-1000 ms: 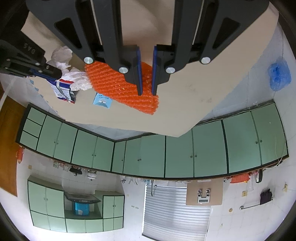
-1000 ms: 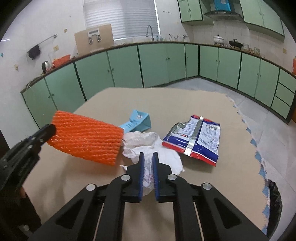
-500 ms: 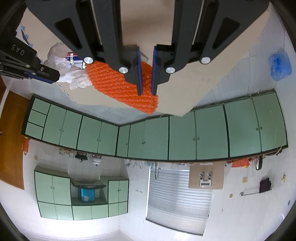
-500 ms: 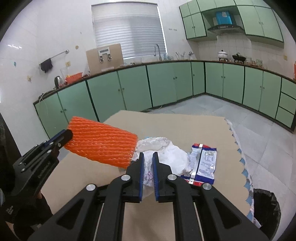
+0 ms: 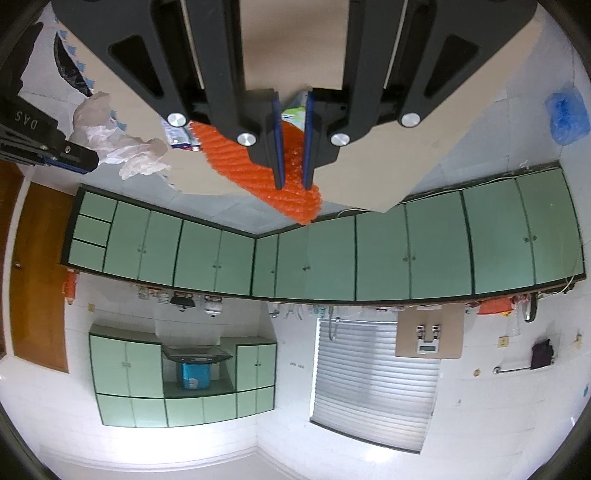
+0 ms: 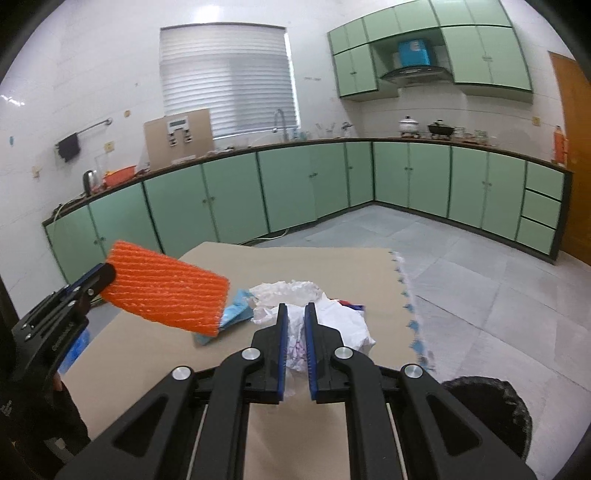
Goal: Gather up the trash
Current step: 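Lift the net and tissue and carry them toward the black bin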
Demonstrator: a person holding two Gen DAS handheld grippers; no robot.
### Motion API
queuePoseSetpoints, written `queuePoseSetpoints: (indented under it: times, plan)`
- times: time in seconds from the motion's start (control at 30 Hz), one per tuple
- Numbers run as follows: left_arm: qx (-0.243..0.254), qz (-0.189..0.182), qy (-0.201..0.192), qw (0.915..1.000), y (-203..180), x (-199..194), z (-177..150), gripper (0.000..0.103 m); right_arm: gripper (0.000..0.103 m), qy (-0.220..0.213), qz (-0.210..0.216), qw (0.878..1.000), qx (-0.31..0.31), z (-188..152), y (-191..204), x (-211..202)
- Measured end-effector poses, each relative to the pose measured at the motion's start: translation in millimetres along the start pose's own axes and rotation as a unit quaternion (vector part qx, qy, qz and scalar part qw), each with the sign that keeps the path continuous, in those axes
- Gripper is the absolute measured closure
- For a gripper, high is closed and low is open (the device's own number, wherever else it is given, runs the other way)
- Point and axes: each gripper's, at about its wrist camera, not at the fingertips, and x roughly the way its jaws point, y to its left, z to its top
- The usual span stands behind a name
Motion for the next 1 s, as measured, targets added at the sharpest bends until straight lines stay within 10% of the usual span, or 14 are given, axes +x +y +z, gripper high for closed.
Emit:
queuePoseSetpoints:
  times: [0.67, 1.0]
  plan:
    - [0.035, -0.091, 0.031, 0.9948, -89, 6, -27, 0.095, 0.098, 0.009, -0.04, 0.998, 0.042, -21, -64, -33]
    - [0.057, -0.085, 0.065, 0.9926, -85, 11, -58, 0.095, 0.048, 0.064, -0.06, 0.995, 0.049, -74, -74, -16]
